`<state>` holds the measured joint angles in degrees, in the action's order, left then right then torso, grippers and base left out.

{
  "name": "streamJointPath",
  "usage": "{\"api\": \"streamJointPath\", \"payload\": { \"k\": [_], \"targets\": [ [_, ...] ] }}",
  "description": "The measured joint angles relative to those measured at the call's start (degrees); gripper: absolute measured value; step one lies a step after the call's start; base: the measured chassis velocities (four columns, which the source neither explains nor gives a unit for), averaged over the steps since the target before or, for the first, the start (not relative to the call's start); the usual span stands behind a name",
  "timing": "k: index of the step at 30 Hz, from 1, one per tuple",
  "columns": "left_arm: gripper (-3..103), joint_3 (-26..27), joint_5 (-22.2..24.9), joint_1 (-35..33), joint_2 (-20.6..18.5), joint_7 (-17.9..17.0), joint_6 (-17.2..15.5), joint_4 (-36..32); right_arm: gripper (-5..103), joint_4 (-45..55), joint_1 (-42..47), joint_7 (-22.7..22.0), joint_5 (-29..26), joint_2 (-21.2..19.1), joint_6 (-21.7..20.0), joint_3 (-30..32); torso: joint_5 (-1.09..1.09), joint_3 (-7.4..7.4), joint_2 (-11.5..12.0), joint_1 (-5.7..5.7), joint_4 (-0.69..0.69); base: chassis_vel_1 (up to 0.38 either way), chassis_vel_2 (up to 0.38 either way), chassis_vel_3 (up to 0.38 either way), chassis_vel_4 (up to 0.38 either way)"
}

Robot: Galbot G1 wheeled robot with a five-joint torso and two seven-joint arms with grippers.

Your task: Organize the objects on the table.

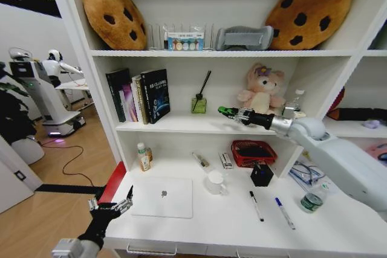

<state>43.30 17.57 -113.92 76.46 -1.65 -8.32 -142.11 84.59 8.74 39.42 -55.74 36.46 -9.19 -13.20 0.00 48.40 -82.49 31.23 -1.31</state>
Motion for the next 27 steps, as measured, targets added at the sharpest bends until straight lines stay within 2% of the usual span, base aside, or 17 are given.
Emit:
{"api": "streamJointPath", "payload": {
  "k": [3,9,27],
  "targets": [
    [100,0.0,0.0,0.0,0.0,0.0,0.0,0.0,36,-1.1,-2.3,-0.6,0.9,2.7,-0.5,-3.5,-0.01,0.00,0.0,0.00,-0.01,0.000,0.000,0.000,0.000],
    [100,0.0,0.0,0.0,0.0,0.0,0.0,0.0,36,-2.9,-3.2,-0.8,2.7,4.7,-1.3,-5.3,0.00,-0.01,0.0,-0.01,-0.04,0.000,0.000,0.000,0.000],
    [100,0.0,0.0,0.0,0.0,0.0,0.0,0.0,36,-2.4,-1.0,-1.2,5.8,3.8,-2.6,-3.8,0.01,-0.01,0.0,-0.02,-0.04,0.000,0.000,0.000,0.000]
  ]
}}
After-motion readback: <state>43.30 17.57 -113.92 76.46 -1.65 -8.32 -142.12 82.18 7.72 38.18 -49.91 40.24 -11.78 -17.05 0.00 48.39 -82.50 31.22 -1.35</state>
